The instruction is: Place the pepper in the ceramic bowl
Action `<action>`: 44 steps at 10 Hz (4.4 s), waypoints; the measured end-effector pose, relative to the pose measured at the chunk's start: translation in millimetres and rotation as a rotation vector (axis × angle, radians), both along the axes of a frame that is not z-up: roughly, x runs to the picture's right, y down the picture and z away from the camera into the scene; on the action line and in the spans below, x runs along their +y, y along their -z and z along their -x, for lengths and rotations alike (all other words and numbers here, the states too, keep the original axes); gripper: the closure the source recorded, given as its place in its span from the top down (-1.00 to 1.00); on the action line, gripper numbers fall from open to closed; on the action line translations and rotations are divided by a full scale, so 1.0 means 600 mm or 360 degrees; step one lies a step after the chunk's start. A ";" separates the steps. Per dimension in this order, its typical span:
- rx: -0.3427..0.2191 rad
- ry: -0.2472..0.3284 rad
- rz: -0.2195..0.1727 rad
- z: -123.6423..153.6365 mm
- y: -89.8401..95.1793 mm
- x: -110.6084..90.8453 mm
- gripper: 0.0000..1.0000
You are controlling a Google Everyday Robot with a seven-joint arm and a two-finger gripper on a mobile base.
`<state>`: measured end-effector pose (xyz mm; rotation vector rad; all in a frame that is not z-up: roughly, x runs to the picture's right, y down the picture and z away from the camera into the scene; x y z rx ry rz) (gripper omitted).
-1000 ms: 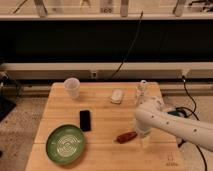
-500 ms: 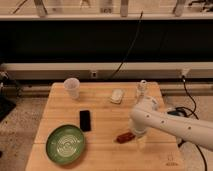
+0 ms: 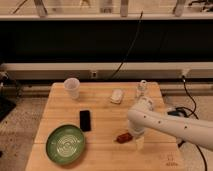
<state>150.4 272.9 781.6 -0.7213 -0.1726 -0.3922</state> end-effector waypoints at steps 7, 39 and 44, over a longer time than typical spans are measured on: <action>-0.0002 -0.0008 0.0027 0.007 -0.007 0.016 0.60; 0.0000 -0.0035 0.0095 0.006 0.001 0.031 0.31; 0.0004 -0.0034 0.0099 0.003 0.004 0.031 -0.62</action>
